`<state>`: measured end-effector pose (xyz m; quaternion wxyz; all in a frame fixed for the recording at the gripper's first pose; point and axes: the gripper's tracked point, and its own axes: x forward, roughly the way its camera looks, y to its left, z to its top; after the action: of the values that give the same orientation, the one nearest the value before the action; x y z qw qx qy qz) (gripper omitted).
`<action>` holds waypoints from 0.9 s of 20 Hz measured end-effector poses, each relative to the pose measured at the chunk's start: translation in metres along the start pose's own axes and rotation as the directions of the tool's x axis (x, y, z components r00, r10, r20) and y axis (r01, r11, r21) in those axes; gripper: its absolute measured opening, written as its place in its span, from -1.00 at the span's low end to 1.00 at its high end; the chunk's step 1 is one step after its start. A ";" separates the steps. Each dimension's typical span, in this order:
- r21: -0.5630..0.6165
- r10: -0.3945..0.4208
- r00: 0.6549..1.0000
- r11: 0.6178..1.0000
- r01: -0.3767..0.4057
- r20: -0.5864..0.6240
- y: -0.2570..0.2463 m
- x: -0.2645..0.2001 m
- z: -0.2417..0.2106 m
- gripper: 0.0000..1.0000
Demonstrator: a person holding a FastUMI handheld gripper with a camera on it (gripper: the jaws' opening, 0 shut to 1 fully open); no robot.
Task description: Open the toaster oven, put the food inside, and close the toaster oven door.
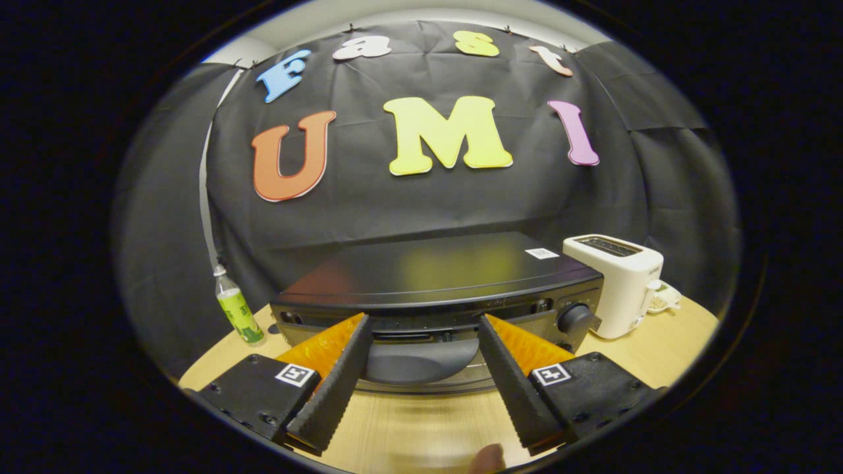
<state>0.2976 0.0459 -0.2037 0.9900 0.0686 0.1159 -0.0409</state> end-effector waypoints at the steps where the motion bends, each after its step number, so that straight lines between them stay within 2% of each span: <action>1: -0.003 -0.004 1.000 1.000 0.004 -0.005 -0.001 -0.007 -0.005 1.00; 5: -0.051 -0.030 0.997 0.998 0.026 -0.071 -0.004 -0.043 -0.037 1.00; 11: -0.034 0.068 0.963 0.996 -0.080 -0.262 -0.011 -0.078 -0.077 0.99; 13: -0.012 0.078 0.947 0.996 -0.087 -0.311 -0.012 -0.081 -0.089 0.89; 16: 0.010 0.088 0.916 0.996 -0.092 -0.392 -0.014 -0.090 -0.113 0.86; 18: -0.001 0.094 0.911 0.995 -0.103 -0.401 -0.015 -0.091 -0.119 0.84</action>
<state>0.1816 0.0541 -0.2985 0.9469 0.0705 0.3126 0.0251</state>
